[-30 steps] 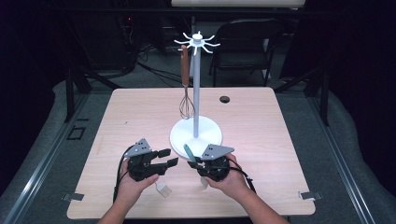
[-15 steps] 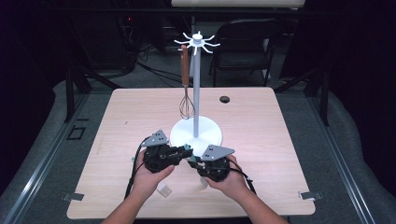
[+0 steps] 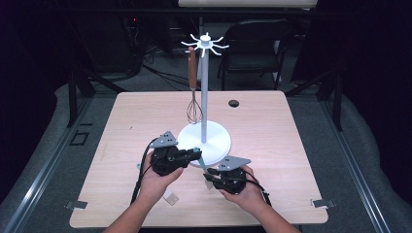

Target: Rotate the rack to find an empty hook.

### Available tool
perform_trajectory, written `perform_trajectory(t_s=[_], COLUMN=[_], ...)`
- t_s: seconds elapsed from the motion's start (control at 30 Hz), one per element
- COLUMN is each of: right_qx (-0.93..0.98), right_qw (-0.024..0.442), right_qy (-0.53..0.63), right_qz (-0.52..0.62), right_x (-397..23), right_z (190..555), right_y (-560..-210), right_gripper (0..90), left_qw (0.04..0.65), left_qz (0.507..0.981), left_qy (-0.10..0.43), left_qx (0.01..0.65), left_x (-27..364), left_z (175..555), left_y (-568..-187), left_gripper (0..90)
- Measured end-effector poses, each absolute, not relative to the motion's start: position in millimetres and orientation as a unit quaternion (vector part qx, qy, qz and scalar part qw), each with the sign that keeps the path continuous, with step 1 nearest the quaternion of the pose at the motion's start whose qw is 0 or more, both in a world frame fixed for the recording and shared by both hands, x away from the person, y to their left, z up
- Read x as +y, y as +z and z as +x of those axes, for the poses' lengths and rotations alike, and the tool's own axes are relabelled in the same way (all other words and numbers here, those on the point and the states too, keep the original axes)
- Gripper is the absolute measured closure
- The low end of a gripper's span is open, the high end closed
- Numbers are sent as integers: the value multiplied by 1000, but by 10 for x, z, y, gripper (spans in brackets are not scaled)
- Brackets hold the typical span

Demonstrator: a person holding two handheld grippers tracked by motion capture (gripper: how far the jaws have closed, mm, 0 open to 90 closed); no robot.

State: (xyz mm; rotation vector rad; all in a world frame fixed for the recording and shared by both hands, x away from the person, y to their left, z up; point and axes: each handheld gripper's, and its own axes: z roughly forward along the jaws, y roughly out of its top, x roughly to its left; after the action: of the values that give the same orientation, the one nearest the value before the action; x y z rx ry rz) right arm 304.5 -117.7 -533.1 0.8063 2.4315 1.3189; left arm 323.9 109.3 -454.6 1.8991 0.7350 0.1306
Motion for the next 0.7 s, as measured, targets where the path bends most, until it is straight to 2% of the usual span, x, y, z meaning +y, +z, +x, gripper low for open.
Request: perform_trajectory(t_s=[0.13,0.33,0.5,0.7], right_qx=[836,831,832,829], right_qw=[138,131,146,138], right_qy=[453,458,457,465], right_qz=[276,289,278,276], right_x=[-1158,-1159,-1143,-1149], right_z=[3041,3063,3040,3038], right_y=[-5342,-5348,-5346,-5332], right_gripper=[804,784,807,817], left_qw=[523,524,529,519], left_qz=[796,794,791,798], left_qy=[63,66,63,48], left_qx=[300,299,300,303], left_x=[1065,1045,1030,981], left_z=[3225,3222,3222,3220], left_y=[-4541,-4548,-4573,-4742], left_gripper=[822,821,817,797])
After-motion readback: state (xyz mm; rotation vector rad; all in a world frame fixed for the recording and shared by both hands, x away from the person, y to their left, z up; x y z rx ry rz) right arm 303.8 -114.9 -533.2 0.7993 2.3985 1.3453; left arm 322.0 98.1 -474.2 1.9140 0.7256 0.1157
